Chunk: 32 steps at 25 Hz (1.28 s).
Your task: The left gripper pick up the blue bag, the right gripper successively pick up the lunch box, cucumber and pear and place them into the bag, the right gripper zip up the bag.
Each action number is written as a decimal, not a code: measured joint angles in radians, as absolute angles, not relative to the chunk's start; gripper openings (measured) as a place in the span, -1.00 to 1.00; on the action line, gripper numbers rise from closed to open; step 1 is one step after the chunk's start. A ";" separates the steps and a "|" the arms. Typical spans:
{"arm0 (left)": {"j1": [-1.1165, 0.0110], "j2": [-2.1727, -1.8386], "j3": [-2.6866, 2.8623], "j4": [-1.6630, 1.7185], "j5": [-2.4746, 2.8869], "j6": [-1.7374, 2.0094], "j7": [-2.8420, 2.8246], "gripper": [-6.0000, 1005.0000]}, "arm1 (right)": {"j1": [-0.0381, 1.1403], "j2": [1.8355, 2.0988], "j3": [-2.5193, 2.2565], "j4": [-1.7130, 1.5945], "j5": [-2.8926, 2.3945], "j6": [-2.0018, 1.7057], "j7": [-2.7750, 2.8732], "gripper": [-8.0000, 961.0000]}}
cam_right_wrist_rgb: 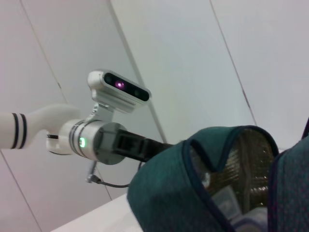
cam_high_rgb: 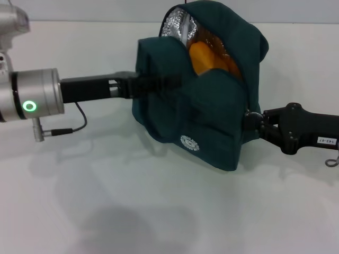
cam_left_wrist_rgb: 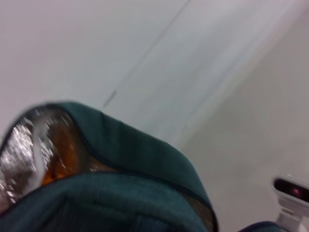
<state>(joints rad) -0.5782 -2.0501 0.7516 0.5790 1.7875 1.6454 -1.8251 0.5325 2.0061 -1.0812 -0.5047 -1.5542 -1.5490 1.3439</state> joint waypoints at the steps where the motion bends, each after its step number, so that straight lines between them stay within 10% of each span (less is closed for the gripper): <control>1: -0.577 -2.050 0.733 0.579 1.787 1.644 -1.815 -0.19 | 0.533 2.004 -1.082 -0.505 -1.556 -1.556 1.343 -0.97; 19: -0.574 -2.038 0.686 0.590 1.773 1.652 -1.746 -0.11 | 0.563 2.007 -1.132 -0.492 -1.599 -1.547 1.329 -0.97; 32: -0.431 -2.037 0.690 0.596 1.604 1.769 -1.499 0.75 | 0.601 2.010 -1.127 -0.529 -1.551 -1.613 1.299 -0.97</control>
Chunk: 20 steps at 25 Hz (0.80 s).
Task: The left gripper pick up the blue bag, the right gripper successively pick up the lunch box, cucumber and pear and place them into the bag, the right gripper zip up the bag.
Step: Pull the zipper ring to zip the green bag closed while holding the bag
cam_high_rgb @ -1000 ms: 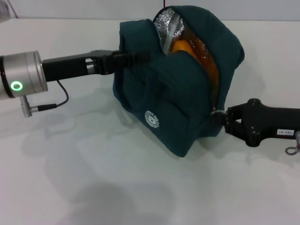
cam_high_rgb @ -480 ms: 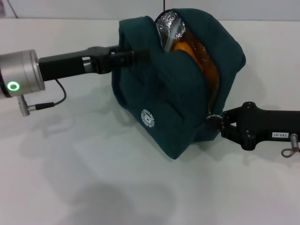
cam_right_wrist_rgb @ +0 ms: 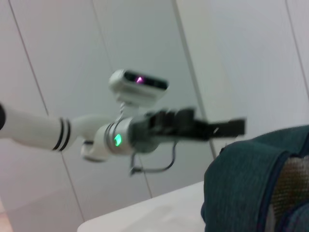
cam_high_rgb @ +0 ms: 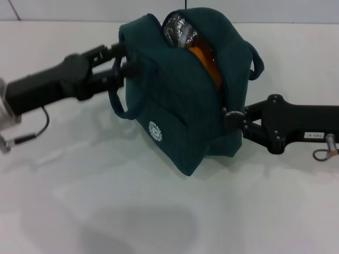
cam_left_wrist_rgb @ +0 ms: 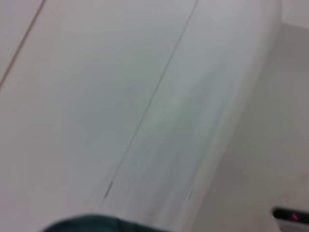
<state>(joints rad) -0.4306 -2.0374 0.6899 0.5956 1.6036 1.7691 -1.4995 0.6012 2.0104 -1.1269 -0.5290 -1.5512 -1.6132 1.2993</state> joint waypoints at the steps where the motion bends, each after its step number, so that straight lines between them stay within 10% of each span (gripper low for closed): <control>1: -0.418 -2.042 0.691 0.594 1.604 1.779 -1.487 0.76 | 0.608 2.010 -1.129 -0.529 -1.549 -1.611 1.302 -0.97; 20: -0.346 -2.090 0.772 0.425 1.658 1.802 -1.275 0.77 | 0.674 2.014 -1.060 -0.513 -1.476 -1.549 1.252 -0.97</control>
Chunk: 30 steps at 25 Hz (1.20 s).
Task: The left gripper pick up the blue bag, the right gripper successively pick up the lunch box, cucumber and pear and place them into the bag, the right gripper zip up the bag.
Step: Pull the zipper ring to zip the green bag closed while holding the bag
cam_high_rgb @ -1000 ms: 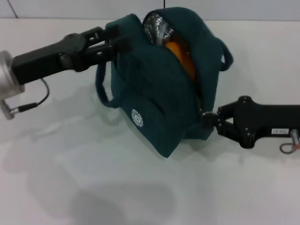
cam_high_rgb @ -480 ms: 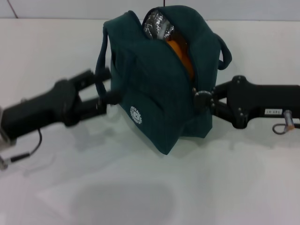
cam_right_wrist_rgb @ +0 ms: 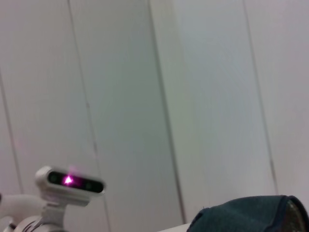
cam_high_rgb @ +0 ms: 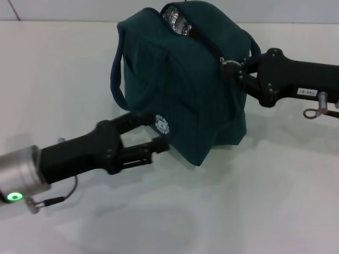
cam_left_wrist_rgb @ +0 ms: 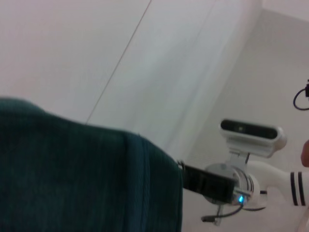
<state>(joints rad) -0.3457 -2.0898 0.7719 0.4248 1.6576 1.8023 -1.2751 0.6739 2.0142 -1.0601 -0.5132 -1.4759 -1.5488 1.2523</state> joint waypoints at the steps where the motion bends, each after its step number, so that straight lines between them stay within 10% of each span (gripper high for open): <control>1: -0.355 -2.091 0.778 0.408 1.657 1.790 -1.265 0.77 | 0.674 2.015 -1.058 -0.511 -1.473 -1.540 1.250 -0.97; 30: -0.442 -2.094 0.787 0.219 1.563 1.541 -1.074 0.76 | 0.691 2.010 -1.144 -0.499 -1.463 -1.652 1.217 -0.97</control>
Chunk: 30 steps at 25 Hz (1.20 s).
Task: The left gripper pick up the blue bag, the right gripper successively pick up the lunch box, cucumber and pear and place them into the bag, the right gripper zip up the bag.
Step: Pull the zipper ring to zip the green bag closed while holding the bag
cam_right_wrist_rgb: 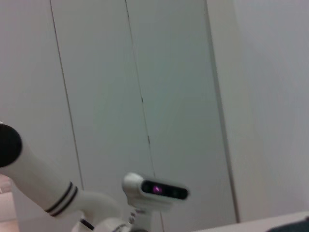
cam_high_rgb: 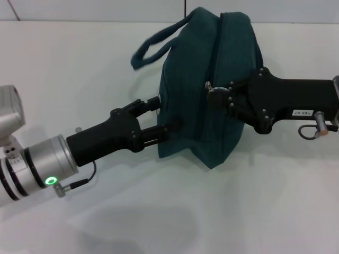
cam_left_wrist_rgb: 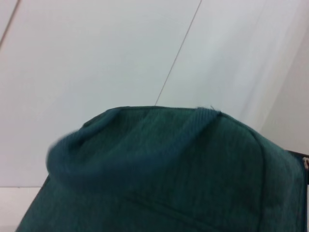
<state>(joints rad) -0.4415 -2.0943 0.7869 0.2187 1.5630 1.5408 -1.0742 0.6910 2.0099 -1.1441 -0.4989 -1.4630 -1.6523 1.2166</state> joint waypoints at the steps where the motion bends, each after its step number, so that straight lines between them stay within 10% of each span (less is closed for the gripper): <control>1: -0.437 -2.093 0.791 0.231 1.563 1.542 -1.082 0.76 | 0.690 2.010 -1.144 -0.499 -1.465 -1.647 1.217 -0.97; 30: -0.433 -2.103 0.800 0.236 1.536 1.553 -1.138 0.76 | 0.667 2.016 -1.139 -0.500 -1.465 -1.604 1.208 -0.97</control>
